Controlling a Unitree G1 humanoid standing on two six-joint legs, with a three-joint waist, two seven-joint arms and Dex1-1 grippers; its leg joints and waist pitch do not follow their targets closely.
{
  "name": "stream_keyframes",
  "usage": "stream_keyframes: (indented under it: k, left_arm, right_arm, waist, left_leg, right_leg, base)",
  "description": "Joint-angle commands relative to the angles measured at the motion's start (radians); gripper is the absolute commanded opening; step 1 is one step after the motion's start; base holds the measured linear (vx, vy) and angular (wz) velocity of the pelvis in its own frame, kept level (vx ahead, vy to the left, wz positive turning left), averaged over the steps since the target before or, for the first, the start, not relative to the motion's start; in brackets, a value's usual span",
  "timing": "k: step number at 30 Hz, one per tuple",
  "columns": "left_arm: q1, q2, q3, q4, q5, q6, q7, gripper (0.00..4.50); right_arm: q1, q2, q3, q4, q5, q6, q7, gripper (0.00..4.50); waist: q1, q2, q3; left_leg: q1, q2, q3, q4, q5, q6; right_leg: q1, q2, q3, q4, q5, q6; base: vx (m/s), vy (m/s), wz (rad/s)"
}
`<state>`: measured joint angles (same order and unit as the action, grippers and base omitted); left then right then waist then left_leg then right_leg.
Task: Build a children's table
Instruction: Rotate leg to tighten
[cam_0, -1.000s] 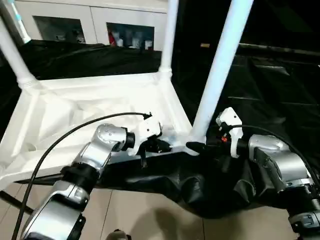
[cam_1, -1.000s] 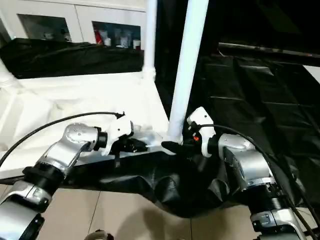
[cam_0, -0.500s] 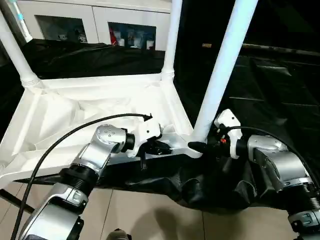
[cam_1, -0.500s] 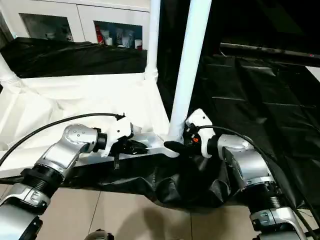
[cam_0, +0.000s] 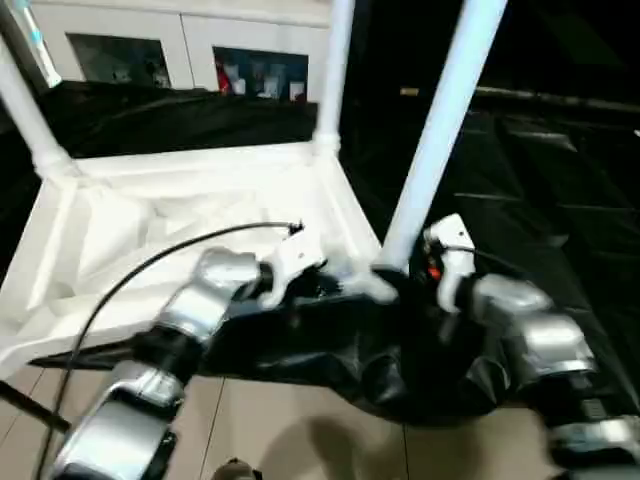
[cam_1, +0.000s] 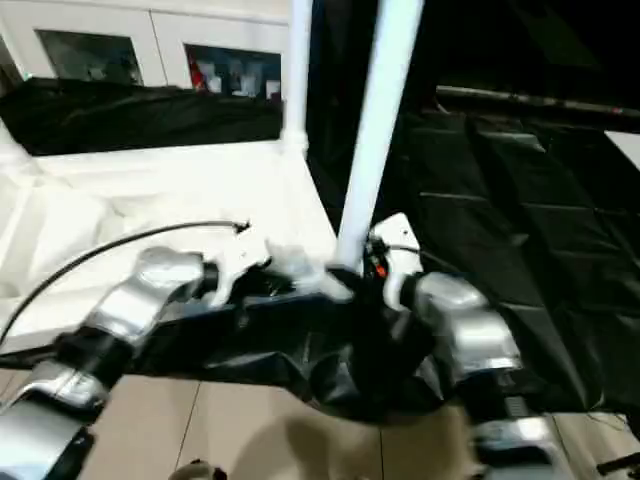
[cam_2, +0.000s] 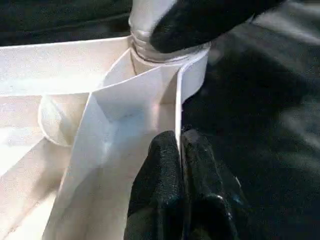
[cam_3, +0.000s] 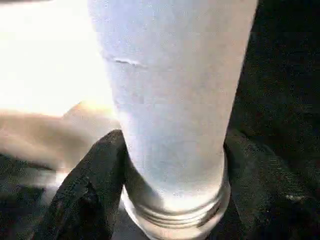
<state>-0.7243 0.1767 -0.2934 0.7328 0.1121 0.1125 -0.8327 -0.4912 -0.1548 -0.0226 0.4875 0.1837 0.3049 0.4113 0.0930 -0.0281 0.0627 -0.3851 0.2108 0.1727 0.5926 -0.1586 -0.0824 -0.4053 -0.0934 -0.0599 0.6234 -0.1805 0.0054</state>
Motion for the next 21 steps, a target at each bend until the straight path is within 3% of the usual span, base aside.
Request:
stream_keyframes:
  k: [1, 2, 4, 6, 7, 10, 11, 13, 15, 21]
  left_arm:
    - [-0.053, -0.062, 0.021, 0.037, 0.012, 0.039, 0.153, 0.00]
    - [-0.053, -0.062, 0.021, 0.037, 0.012, 0.039, 0.153, 0.00]
    - [-0.073, -0.109, 0.005, 0.069, 0.026, 0.051, 0.202, 0.00]
    - [-0.082, -0.136, -0.006, 0.087, 0.030, 0.052, 0.206, 0.00]
    - [-0.089, -0.160, -0.010, 0.106, 0.028, 0.033, 0.193, 0.00]
    - [-0.096, -0.168, -0.006, 0.120, 0.024, 0.022, 0.185, 0.00]
    - [-0.098, -0.162, -0.002, 0.123, 0.019, 0.015, 0.173, 0.00]
    - [-0.095, -0.152, -0.001, 0.118, 0.015, 0.010, 0.157, 0.00]
    - [-0.090, -0.138, 0.000, 0.112, 0.011, 0.003, 0.130, 0.00]
    - [-0.062, -0.075, -0.020, 0.074, 0.005, -0.030, -0.002, 0.00]
  right_arm:
    - [-0.022, 0.057, -0.039, 0.076, -0.003, -0.020, -0.174, 2.63]
    - [-0.022, 0.057, -0.039, 0.076, -0.003, -0.020, -0.174, 2.63]
    - [-0.050, 0.126, -0.030, 0.105, -0.018, -0.043, -0.238, 2.63]
    - [-0.067, 0.157, 0.000, 0.120, -0.047, -0.055, -0.251, 2.63]
    - [-0.079, 0.183, 0.033, 0.125, -0.062, -0.072, -0.222, 2.63]
    - [-0.089, 0.192, 0.039, 0.133, -0.068, -0.091, -0.220, 2.63]
    - [-0.097, 0.190, 0.027, 0.138, -0.053, -0.103, -0.209, 2.63]
    - [-0.102, 0.178, 0.017, 0.139, -0.043, -0.107, -0.201, 3.18]
    - [-0.108, 0.158, 0.006, 0.141, -0.047, -0.112, -0.190, 3.32]
    - [-0.100, 0.061, 0.017, 0.094, -0.055, -0.078, -0.062, 3.67]
  waist:
    - [-0.004, -0.001, -0.078]
    - [-0.004, -0.001, -0.078]
    - [-0.008, 0.000, -0.082]
    - [-0.009, -0.001, -0.084]
    - [-0.006, -0.004, -0.084]
    - [-0.005, -0.004, -0.081]
    - [-0.006, -0.006, -0.080]
    - [-0.007, -0.007, -0.079]
    - [-0.007, -0.007, -0.078]
    - [-0.009, -0.010, -0.081]
  left_leg:
    - [0.021, 0.010, 0.002, -0.072, -0.228, -0.035]
    - [0.021, 0.010, 0.002, -0.072, -0.228, -0.035]
    - [0.015, 0.009, 0.003, -0.070, -0.194, -0.018]
    - [0.014, 0.006, 0.003, -0.068, -0.169, -0.013]
    - [0.015, 0.005, 0.005, -0.066, -0.155, 0.006]
    - [0.015, 0.005, 0.006, -0.067, -0.168, 0.024]
    - [0.017, 0.006, 0.006, -0.068, -0.184, 0.024]
    - [0.017, 0.007, 0.006, -0.069, -0.199, 0.021]
    - [0.016, 0.008, 0.005, -0.070, -0.203, 0.020]
    - [0.013, 0.007, 0.004, -0.067, -0.161, 0.038]
  right_leg:
    - [0.045, -0.044, 0.035, -0.079, -0.237, -0.188]
    - [0.045, -0.044, 0.035, -0.079, -0.237, -0.188]
    - [0.049, -0.042, 0.036, -0.073, -0.153, -0.195]
    - [0.052, -0.040, 0.035, -0.070, -0.117, -0.199]
    - [0.055, -0.039, 0.036, -0.069, -0.079, -0.205]
    - [0.055, -0.041, 0.035, -0.073, -0.098, -0.207]
    - [0.054, -0.041, 0.035, -0.076, -0.126, -0.206]
    - [0.054, -0.042, 0.035, -0.078, -0.160, -0.200]
    - [0.053, -0.042, 0.035, -0.080, -0.176, -0.194]
    - [0.060, -0.040, 0.034, -0.071, -0.102, -0.212]
  base:
    - [0.000, 0.000, 0.00]
    - [0.000, 0.000, 0.00]
    - [0.000, 0.000, 0.00]
    - [0.000, 0.000, 0.00]
    - [0.000, 0.000, 0.00]
    - [0.000, 0.000, 0.00]
    - [0.000, 0.000, 0.00]
    - [0.000, 0.000, 0.00]
    - [0.000, 0.000, 0.00]
    - [0.000, 0.000, 0.00]
